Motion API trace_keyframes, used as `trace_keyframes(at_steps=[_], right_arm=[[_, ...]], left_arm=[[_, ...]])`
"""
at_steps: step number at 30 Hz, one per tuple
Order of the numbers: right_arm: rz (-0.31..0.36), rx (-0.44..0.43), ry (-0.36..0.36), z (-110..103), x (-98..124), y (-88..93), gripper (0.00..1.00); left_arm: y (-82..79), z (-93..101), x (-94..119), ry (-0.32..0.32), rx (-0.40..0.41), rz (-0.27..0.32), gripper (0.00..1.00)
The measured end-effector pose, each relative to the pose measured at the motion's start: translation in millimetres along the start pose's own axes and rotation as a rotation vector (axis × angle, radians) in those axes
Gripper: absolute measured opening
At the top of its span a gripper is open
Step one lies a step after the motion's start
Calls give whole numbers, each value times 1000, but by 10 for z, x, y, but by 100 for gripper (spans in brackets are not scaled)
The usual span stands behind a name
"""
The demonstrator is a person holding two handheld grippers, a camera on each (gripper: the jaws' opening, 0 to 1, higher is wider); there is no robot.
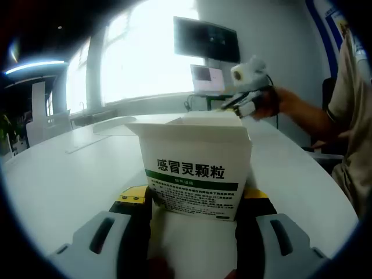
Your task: Take out ganmaoling bag from box put it on table
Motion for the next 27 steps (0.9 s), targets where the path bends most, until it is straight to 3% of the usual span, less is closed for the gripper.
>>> trace_keyframes(at_steps=[6,11,16,27], right_arm=[[16,30,19,36,75,-24,19],[50,110,22,20,179,-46,0],[37,175,44,45,251,47,0],[112,209,33,16,473,123,0]], left_arm=[[-1,-1,1,0,0,0,48],[-1,-2,2,-1,1,0,48],[0,1,4,-1,1,0,48],[2,1,3,-2,3,-1,48]])
Point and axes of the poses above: the point that each gripper's makers call its tool centre point, and the gripper's own axes: x roughly backward along the fingers, z roughly to its right, y roughly out of its underside, the point moved 5 cm from there along x, roughly backward along the fingers, and after that the axes turned 6 degrees about y, right-handed, at the moved point
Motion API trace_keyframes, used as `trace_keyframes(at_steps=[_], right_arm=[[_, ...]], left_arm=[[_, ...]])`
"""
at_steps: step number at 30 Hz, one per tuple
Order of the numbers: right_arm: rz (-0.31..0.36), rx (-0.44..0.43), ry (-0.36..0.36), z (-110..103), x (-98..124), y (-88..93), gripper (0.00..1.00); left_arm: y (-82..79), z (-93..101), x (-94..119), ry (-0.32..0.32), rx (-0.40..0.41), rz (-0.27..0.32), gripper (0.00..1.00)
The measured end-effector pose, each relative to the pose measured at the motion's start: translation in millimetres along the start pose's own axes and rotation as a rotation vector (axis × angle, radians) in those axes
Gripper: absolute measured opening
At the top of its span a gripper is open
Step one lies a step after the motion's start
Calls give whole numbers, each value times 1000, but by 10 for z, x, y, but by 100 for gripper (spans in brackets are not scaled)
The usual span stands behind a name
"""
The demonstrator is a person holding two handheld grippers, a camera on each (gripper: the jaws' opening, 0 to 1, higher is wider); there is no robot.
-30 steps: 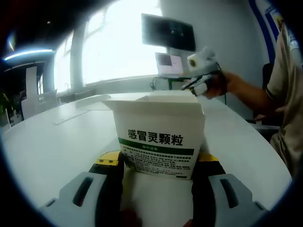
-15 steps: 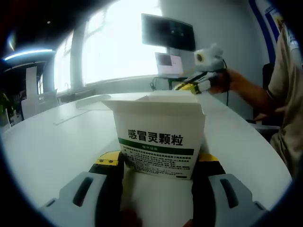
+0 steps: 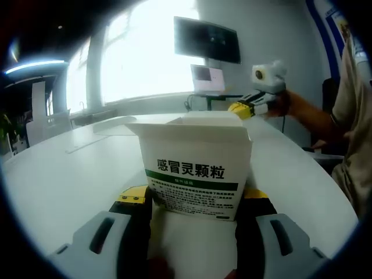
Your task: Take out ganmaoling bag from box put it on table
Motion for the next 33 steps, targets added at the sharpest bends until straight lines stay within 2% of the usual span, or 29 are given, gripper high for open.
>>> trace_keyframes(at_steps=[5,15,26,33], right_arm=[[15,6,14,-10,68,29,0],[92,-86,20,40,153,186,0],[146,-135,-7,3,162,349,0],[175,-171,-33,-14,189,371,0]], left_arm=[[1,-1,-1,-1,1,-1,48],[3,-1,1,0,4,0,48],[2,-2,2,-2,3,-1,48],[1,-3,0,-4,6,-3,48]])
Point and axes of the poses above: the point that each gripper's makers call its tool centre point, and the gripper's own axes: x roughly backward along the fingers, z roughly to its right, y roughly out of its underside, the point moved 5 cm from there along x, roughly backward along the fingers, and after that the axes turned 6 degrees about y, right-handed, at the moved point
